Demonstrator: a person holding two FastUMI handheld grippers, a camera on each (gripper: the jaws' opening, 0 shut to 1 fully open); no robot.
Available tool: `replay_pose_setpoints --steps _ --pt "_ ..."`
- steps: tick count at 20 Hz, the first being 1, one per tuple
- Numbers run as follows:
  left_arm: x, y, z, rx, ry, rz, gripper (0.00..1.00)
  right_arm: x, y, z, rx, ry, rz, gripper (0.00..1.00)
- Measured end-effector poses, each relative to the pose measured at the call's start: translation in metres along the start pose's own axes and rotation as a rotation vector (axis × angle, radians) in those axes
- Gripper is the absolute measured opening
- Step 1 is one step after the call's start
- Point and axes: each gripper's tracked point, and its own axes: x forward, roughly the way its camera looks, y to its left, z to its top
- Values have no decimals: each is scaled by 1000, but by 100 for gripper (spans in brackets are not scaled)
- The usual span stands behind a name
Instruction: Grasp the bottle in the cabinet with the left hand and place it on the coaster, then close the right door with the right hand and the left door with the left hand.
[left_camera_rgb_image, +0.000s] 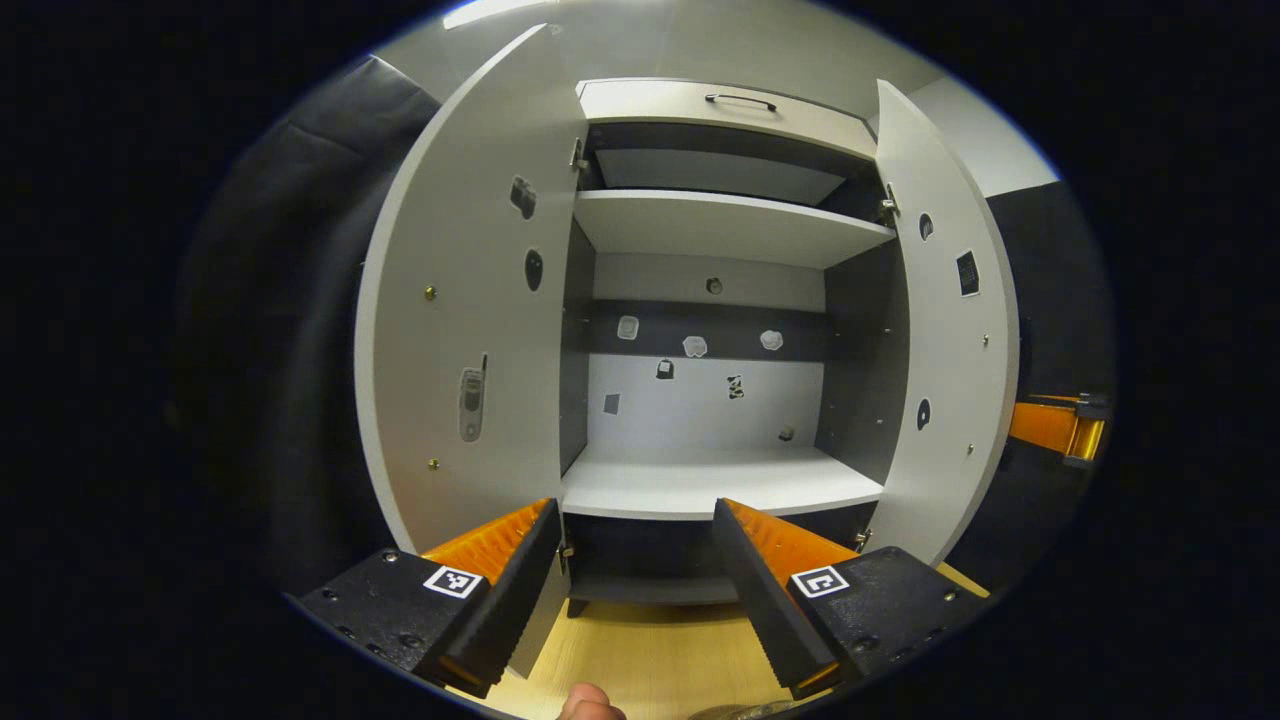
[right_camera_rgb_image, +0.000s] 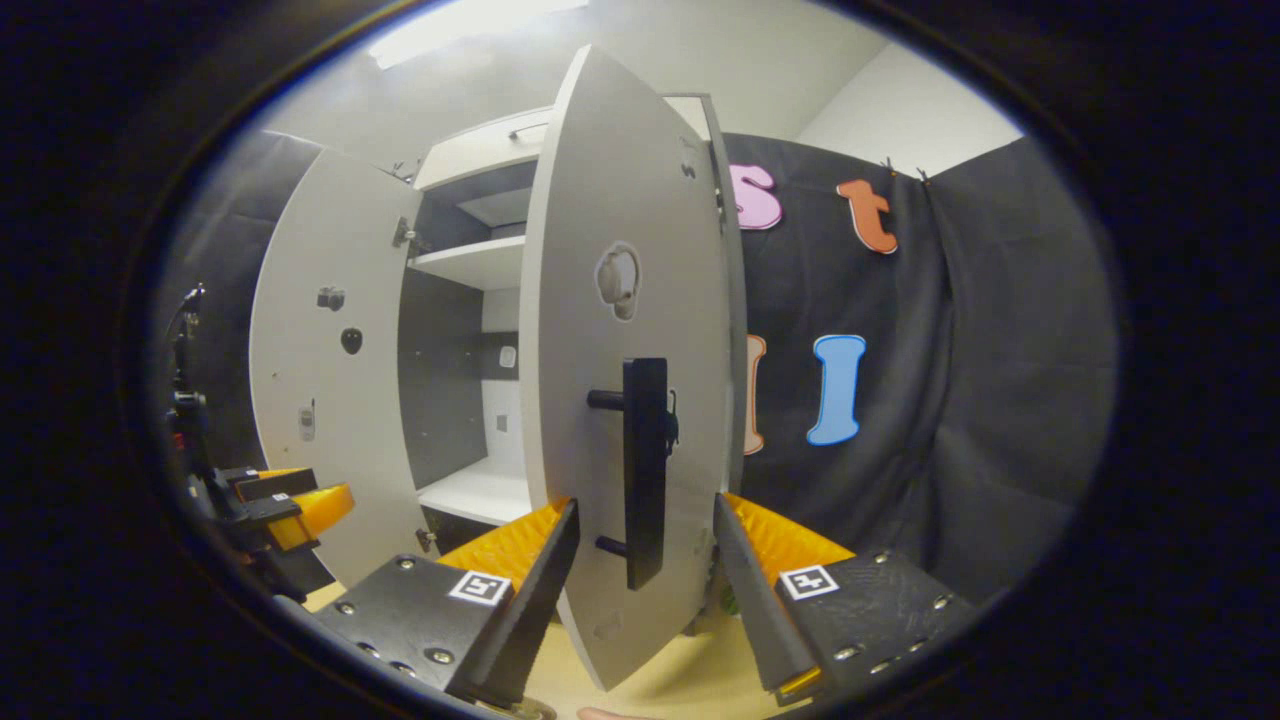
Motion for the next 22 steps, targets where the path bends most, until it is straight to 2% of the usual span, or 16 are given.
replay_pose_setpoints --steps 3,6,7,10,12,13,15,16,18,19,22 --pt "-3 15 1 -10 -1 41 94 12 17 -2 5 8 44 83" --pt "-9 29 -2 -34 -2 77 97 28 37 -2 11 14 82 80" --pt "-11 32 -4 -38 1 89 97 31 45 -1 12 18 107 83" --pt "-17 41 -5 -40 0 117 97 39 76 0 12 17 173 83" --pt "-21 47 -4 -37 -3 135 97 41 90 2 8 9 204 80" --pt "-23 50 -3 -36 -5 144 94 41 95 1 7 8 216 83" --pt "-28 57 -2 -38 -8 163 97 41 102 0 10 11 232 80" --pt "-30 61 -2 -39 -7 172 97 42 105 0 14 13 238 83" --pt "-35 69 -2 -41 -8 188 97 43 108 0 19 16 242 83" --pt "-38 72 -1 -42 -10 196 97 43 109 0 20 16 242 80" --pt "-44 89 2 -41 -14 224 97 43 113 -2 23 20 241 83"
